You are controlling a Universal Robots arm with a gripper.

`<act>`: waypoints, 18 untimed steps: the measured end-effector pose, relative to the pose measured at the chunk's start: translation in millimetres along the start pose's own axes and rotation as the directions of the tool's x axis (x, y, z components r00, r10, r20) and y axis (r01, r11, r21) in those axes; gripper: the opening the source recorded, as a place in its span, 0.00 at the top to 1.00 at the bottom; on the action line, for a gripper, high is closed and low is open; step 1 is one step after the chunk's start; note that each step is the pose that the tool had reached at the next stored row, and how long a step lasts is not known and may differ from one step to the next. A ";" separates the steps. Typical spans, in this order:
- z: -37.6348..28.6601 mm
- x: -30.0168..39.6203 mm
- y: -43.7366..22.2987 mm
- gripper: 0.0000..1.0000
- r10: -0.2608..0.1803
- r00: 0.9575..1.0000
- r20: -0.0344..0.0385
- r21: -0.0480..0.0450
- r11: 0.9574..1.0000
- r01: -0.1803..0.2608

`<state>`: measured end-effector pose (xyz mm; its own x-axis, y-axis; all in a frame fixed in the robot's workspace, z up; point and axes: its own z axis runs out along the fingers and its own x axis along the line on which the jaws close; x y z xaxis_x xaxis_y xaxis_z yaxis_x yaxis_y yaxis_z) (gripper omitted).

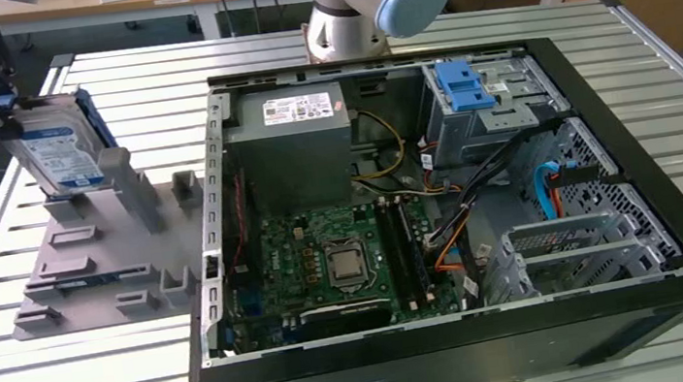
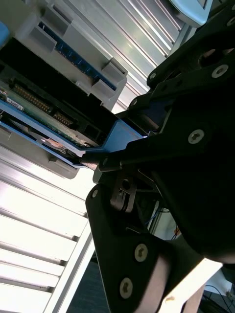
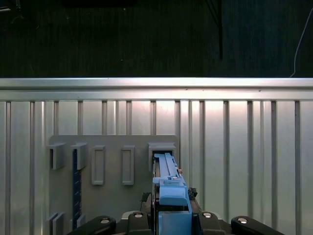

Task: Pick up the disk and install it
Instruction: 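Pick up the disk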

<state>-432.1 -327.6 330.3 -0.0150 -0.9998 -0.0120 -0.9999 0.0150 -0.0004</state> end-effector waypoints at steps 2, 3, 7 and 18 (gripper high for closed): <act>-1.0 0.0 0.0 0.64 0.000 1.000 0.000 0.000 1.000 0.000; -1.2 0.0 0.0 0.64 0.000 1.000 0.000 0.000 1.000 0.000; -2.3 0.0 0.0 0.64 0.000 1.000 0.000 0.000 1.000 0.000; -6.0 -0.1 0.0 0.64 0.000 1.000 0.000 0.000 1.000 0.000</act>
<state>-432.1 -327.6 336.3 -0.0149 -0.9998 -0.0120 -0.9999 0.0149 -0.0005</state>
